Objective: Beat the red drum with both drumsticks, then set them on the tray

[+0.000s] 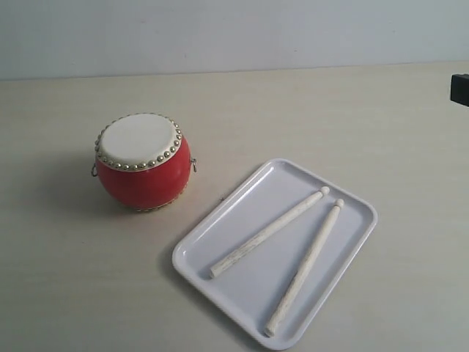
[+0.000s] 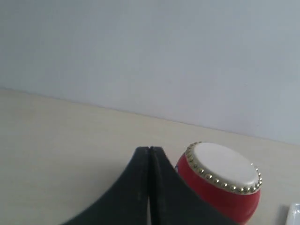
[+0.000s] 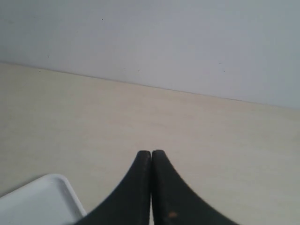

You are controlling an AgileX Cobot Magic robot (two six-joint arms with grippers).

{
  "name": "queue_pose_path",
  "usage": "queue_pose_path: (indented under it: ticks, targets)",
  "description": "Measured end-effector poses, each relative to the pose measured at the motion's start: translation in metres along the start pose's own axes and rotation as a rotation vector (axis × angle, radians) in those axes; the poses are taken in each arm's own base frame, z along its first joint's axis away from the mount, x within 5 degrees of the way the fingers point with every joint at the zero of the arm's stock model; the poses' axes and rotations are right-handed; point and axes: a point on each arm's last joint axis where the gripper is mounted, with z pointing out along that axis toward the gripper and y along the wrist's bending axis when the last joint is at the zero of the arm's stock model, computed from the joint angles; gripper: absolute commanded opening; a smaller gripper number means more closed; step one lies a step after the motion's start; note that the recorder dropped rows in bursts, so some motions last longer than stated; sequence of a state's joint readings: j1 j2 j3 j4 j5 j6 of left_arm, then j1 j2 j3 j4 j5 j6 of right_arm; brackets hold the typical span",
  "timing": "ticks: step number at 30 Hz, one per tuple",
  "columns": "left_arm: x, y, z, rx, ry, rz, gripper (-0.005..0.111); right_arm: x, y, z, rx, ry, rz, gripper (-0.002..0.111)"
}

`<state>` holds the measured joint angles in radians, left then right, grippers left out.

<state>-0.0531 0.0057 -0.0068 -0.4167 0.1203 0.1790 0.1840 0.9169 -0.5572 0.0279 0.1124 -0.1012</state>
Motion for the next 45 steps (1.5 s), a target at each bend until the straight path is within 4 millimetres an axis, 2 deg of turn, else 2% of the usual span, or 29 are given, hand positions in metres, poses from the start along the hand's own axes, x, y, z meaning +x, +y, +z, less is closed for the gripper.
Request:
queue_pose_path:
  ticks: [7,16,23,45]
  targets:
    - [0.004,0.006,0.000,-0.093,0.018,0.009,0.000,0.000,0.000,0.000,0.000,0.000,0.000,0.000]
    - [-0.004,0.008,0.000,-0.119,-0.068,0.024,0.000,0.000,0.000,0.000,0.000,0.000,0.000,0.000]
    - [0.005,0.014,-0.001,-0.185,0.026,0.042,0.000,0.000,0.000,0.000,0.000,0.000,0.000,0.000]
    - [0.006,0.014,-0.001,-0.190,0.040,0.043,0.000,0.000,0.000,0.000,0.000,0.000,0.000,0.000]
